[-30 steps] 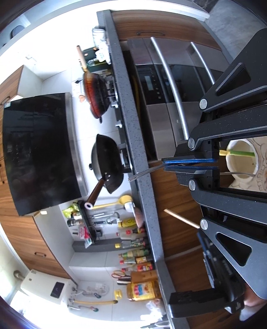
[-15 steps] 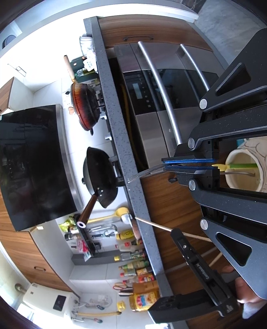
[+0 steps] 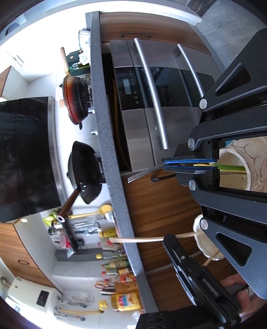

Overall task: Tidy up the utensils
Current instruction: 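Open the left tool over the tall pot while the right tool releases the fork, then withdraw both open tools from the holder back toward the loose utensils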

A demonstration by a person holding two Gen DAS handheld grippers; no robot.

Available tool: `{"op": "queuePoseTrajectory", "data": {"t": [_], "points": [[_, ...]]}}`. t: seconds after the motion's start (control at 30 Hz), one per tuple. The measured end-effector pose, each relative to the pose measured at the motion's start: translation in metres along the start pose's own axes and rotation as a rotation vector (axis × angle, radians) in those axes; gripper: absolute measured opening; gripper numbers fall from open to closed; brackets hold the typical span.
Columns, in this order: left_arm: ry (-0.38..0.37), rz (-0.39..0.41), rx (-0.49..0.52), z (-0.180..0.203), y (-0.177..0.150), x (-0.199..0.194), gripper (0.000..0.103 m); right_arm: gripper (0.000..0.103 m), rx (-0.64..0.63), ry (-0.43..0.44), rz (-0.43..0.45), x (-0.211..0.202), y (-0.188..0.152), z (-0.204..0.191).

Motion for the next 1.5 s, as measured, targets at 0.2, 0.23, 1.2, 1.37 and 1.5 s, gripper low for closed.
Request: {"op": "queuePoseTrajectory", "data": {"t": [0.2, 0.23, 1.2, 1.37, 1.5], "points": [[-0.018, -0.034, -0.010, -0.001, -0.006, -0.004, 0.006, 0.003, 0.002, -0.010, -0.055, 0.008, -0.009, 0.005], [-0.019, -0.041, -0.012, -0.001, -0.007, -0.004, 0.006, 0.003, 0.009, -0.009, -0.063, 0.009, -0.010, 0.006], [0.107, 0.047, -0.077, -0.024, 0.008, -0.064, 0.088, 0.079, 0.110, 0.023, -0.058, -0.026, -0.016, 0.021], [0.125, 0.003, -0.127, -0.032, -0.007, -0.081, 0.093, 0.095, 0.070, 0.036, -0.049, -0.045, -0.024, 0.008], [0.136, -0.046, -0.129, -0.030, -0.022, -0.092, 0.095, 0.098, 0.047, 0.037, -0.056, -0.055, -0.032, 0.002]]}}
Point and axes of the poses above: each gripper's, at about its wrist camera, not at the fingertips, and x roughly the way its jaws point, z to its right, y to its top, the point moved 1 cm from there along x, roughly the way its jaws point, and after that the axes turned 5 degrees about x, right-handed, at the moved point
